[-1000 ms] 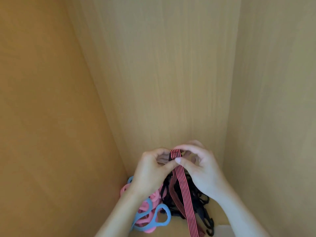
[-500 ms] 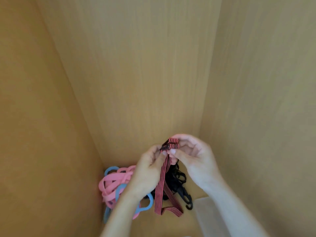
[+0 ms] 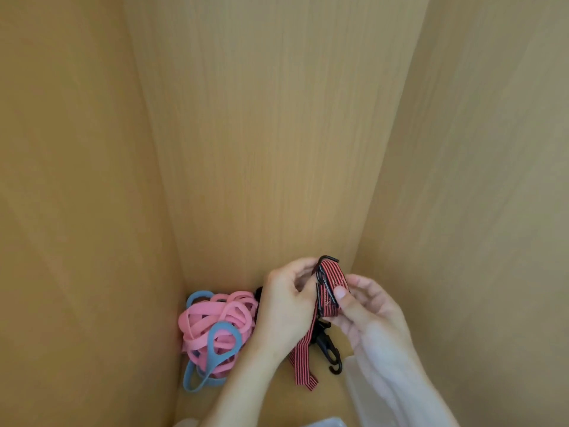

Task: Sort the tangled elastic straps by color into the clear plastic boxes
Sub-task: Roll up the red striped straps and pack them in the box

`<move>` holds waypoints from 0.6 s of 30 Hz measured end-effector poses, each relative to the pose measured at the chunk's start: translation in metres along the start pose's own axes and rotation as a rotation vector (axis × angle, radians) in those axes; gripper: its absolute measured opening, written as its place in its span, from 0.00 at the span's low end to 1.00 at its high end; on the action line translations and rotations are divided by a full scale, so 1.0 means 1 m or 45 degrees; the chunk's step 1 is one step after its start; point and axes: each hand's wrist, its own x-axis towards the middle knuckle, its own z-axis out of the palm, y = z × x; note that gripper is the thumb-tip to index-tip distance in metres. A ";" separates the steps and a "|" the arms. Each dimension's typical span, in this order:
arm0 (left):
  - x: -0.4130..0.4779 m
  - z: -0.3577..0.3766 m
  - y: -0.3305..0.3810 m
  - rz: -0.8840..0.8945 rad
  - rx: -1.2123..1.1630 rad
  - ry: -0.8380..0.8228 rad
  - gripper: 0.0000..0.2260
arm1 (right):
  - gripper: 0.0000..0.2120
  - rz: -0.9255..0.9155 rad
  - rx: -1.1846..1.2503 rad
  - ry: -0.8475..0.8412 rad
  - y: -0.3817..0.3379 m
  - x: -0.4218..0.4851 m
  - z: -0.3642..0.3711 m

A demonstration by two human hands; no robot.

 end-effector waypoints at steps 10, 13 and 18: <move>-0.002 0.005 0.004 -0.050 -0.033 -0.159 0.13 | 0.18 0.348 0.397 -0.194 -0.004 -0.008 -0.002; -0.001 0.003 0.004 -0.023 0.022 -0.159 0.13 | 0.21 0.386 0.394 -0.185 -0.005 -0.007 0.000; 0.002 0.001 0.002 -0.023 0.071 -0.166 0.13 | 0.11 0.409 0.298 -0.196 -0.009 -0.003 -0.006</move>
